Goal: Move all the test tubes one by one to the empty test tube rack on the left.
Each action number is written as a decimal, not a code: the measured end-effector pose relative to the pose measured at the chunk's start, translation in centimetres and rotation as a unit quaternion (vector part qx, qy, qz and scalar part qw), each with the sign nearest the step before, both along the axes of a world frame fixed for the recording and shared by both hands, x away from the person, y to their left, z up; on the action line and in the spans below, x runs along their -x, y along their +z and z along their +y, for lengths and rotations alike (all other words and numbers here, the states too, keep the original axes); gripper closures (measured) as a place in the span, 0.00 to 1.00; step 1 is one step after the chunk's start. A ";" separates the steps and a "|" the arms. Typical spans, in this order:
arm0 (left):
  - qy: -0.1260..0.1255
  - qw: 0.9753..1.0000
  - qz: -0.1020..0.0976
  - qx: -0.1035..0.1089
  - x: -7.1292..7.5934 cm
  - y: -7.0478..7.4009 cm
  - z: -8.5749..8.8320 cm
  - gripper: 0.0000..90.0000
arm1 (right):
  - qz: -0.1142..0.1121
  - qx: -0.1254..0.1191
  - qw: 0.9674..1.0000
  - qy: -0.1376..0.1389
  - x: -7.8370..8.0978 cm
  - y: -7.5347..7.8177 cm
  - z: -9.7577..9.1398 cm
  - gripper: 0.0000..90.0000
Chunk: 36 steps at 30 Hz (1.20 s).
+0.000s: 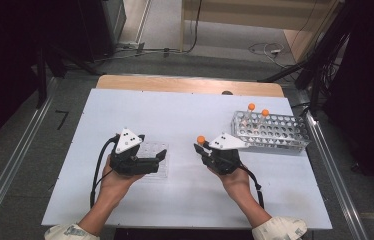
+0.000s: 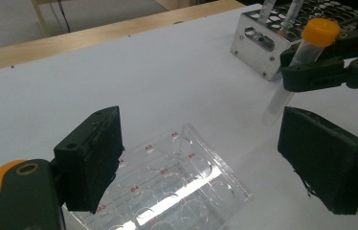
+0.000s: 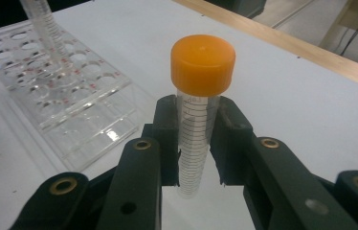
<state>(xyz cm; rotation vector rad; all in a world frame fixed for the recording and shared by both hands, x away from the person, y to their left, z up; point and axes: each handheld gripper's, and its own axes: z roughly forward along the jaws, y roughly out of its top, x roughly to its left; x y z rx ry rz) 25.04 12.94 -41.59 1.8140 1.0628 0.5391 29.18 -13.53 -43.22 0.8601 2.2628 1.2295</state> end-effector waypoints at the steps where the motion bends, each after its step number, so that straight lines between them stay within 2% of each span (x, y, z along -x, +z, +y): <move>1: -0.002 1.000 0.000 -0.001 0.0 0.0 -0.1 0.18 | -0.001 0.002 1.000 0.005 0.1 -0.1 0.2 0.79; 9: -0.020 1.000 -0.001 0.002 0.4 -0.2 -1.5 0.19 | 0.003 0.009 0.999 0.032 1.1 -0.6 1.6 0.79; 15: -0.043 0.999 -0.009 0.006 0.8 -0.3 -2.7 0.27 | 0.019 0.007 0.998 0.059 1.9 -1.1 2.8 0.79; 20: -0.056 0.998 -0.013 0.009 1.0 -0.4 -3.2 0.35 | 0.030 0.004 0.997 0.073 2.5 -1.3 3.5 0.79; 25: -0.069 0.997 -0.015 0.017 1.1 -0.5 -3.6 0.47 | 0.030 0.005 0.996 0.081 2.6 -1.4 3.7 0.79; 30: -0.088 0.996 -0.017 0.013 1.3 -0.7 -4.1 0.56 | 0.034 0.003 0.995 0.090 2.7 -1.5 4.0 0.79; 36: -0.092 0.995 -0.017 0.015 1.4 -0.8 -4.3 0.69 | 0.035 0.002 0.995 0.096 2.9 -1.5 4.2 0.79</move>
